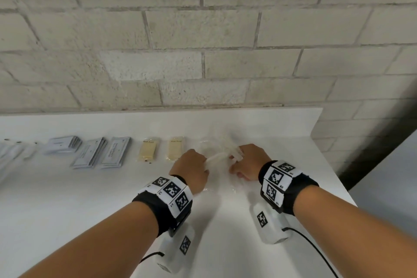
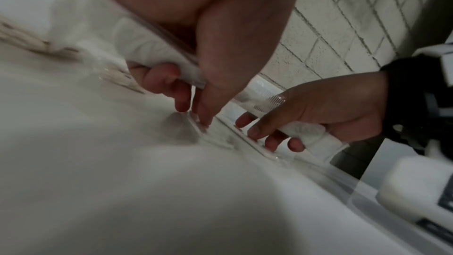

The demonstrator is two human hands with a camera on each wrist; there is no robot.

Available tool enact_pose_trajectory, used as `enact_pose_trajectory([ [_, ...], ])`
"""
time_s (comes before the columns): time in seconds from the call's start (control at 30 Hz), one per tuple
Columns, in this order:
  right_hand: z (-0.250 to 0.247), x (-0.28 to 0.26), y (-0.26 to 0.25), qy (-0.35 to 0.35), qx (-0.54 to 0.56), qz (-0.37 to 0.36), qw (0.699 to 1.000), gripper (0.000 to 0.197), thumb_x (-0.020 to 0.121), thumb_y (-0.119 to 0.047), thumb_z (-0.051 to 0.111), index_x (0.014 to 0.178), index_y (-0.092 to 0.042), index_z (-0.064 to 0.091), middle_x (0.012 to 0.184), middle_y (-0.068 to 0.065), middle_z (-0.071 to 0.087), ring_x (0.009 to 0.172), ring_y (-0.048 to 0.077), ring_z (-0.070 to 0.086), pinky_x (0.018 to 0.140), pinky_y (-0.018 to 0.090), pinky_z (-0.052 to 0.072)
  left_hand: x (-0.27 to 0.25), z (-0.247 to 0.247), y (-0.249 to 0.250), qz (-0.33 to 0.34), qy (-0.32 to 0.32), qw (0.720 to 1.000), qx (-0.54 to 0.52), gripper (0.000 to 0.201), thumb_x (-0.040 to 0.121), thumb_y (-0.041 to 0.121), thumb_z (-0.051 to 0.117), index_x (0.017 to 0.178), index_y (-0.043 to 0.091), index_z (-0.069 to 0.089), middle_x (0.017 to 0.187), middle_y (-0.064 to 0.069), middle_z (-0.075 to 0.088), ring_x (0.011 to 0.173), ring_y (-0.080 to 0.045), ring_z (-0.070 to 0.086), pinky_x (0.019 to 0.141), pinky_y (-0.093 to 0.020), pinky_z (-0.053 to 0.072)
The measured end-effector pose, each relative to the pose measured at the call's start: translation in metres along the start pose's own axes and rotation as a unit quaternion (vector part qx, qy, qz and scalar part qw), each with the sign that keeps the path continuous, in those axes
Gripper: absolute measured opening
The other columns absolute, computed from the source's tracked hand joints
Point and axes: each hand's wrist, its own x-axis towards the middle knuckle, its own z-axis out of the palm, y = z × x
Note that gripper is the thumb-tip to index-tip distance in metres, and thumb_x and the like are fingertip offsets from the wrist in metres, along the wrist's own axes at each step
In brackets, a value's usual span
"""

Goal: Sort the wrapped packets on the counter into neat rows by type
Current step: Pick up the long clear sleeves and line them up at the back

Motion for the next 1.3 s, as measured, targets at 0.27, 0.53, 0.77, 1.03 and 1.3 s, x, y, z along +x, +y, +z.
enact_pose_trajectory([
  [0.27, 0.011, 0.01, -0.013, 0.007, -0.018, -0.007, 1.0, 0.015, 0.073, -0.01, 0.073, 0.086, -0.013, 0.065, 0.065, 0.003, 0.064, 0.062, 0.023, 0.063, 0.062, 0.03, 0.056, 0.002, -0.006, -0.006, -0.012, -0.011, 1.0, 0.018, 0.03, 0.097, 0.03, 0.045, 0.117, 0.011, 0.06, 0.118, -0.008, 0.052, 0.107, -0.024, 0.057, 0.081, -0.025, 0.041],
  [0.53, 0.013, 0.017, -0.012, 0.01, 0.009, 0.0, 1.0, 0.027, 0.072, -0.011, 0.077, 0.098, -0.011, 0.069, 0.076, 0.004, 0.066, 0.061, 0.021, 0.063, 0.059, 0.027, 0.054, 0.009, -0.008, -0.007, -0.026, -0.016, 1.0, -0.002, 0.028, 0.097, 0.026, 0.047, 0.119, 0.013, 0.059, 0.121, -0.007, 0.049, 0.108, -0.022, 0.057, 0.084, -0.024, 0.042],
  [0.77, 0.005, 0.017, -0.011, 0.043, 0.031, 0.028, 0.998, 0.041, 0.078, -0.034, 0.071, 0.108, -0.01, 0.054, 0.092, 0.006, 0.062, 0.075, 0.026, 0.066, 0.062, 0.035, 0.056, 0.008, -0.012, -0.011, -0.063, 0.015, 0.994, -0.083, 0.042, 0.092, 0.032, 0.056, 0.129, 0.012, 0.051, 0.125, -0.007, 0.05, 0.114, -0.025, 0.053, 0.093, -0.03, 0.042],
  [1.03, -0.015, 0.003, -0.003, 0.03, 0.193, 0.074, 0.978, 0.011, 0.091, -0.009, 0.052, 0.08, -0.008, 0.052, 0.08, 0.012, 0.054, 0.065, 0.026, 0.056, 0.058, 0.031, 0.054, 0.007, -0.015, 0.023, -0.067, 0.056, 0.974, -0.208, 0.038, 0.09, 0.027, 0.056, 0.06, 0.015, 0.037, 0.076, -0.002, 0.058, 0.08, -0.023, 0.056, 0.071, -0.029, 0.043],
  [1.3, -0.025, 0.001, 0.019, 0.098, -0.021, 0.092, 0.991, 0.035, 0.076, -0.039, 0.076, 0.077, -0.009, 0.058, 0.079, 0.004, 0.061, 0.09, 0.026, 0.059, 0.074, 0.028, 0.042, 0.013, 0.001, 0.051, 0.033, -0.001, 0.995, -0.089, 0.018, 0.092, 0.028, 0.053, 0.086, 0.011, 0.057, 0.096, -0.005, 0.054, 0.096, -0.025, 0.057, 0.075, -0.028, 0.04],
])
